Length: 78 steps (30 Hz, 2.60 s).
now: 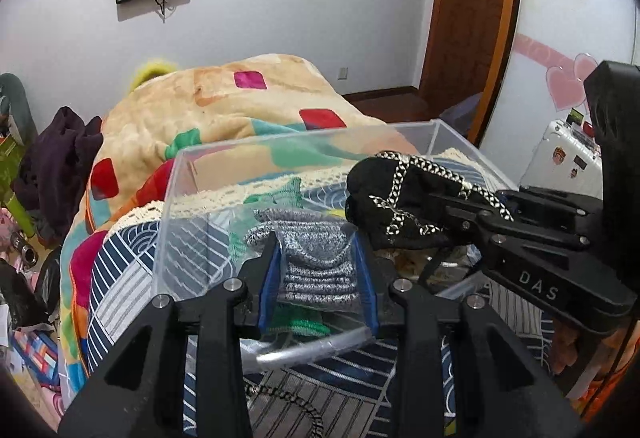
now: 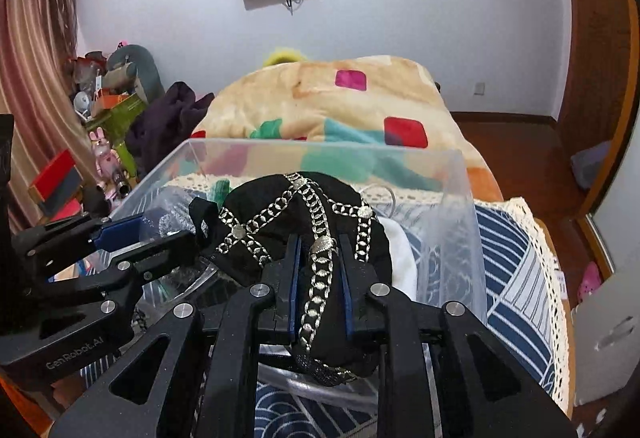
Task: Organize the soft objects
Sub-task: 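Carry the hat into the clear box with the right tool while the left tool releases the silver bag inside, then grasp the green-and-yellow sponge with the right tool while the left tool grasps the black-and-silver bracelet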
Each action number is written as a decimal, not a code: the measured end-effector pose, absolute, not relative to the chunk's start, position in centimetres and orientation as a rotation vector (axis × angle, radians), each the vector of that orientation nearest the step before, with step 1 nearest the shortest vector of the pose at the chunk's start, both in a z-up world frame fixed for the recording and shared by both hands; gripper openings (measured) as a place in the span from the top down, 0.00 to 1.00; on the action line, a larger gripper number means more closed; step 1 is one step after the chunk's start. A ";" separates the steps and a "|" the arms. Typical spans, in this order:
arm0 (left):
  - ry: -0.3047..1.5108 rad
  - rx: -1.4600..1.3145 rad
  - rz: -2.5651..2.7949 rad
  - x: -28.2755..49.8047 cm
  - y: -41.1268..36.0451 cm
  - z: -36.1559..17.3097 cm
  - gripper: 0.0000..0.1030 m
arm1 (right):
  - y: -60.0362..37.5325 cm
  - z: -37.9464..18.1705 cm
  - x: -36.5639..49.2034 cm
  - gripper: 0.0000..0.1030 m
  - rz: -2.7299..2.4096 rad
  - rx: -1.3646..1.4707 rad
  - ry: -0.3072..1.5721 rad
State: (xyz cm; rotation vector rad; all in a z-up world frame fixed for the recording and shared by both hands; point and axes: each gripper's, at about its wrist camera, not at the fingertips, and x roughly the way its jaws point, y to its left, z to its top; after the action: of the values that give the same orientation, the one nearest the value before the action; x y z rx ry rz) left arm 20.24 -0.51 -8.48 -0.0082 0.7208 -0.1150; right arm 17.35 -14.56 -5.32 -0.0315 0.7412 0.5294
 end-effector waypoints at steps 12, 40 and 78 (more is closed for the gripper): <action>0.705 -0.053 -0.166 17.7 0.1 -7.1 0.53 | -15.2 -4.1 15.9 0.55 0.518 -0.083 0.704; 0.704 -0.085 -0.084 8.0 2.4 -7.8 0.14 | -14.3 -4.8 8.3 0.10 0.627 -0.094 0.673; 0.840 0.013 -0.094 11.5 1.8 -13.9 0.66 | -15.2 -8.7 8.0 0.40 0.684 0.020 0.839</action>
State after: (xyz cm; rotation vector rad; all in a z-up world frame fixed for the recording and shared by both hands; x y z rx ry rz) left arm 11.53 1.78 -13.89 0.0128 0.8405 -0.0944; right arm 7.99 -15.18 -8.74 0.0196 0.8391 0.6843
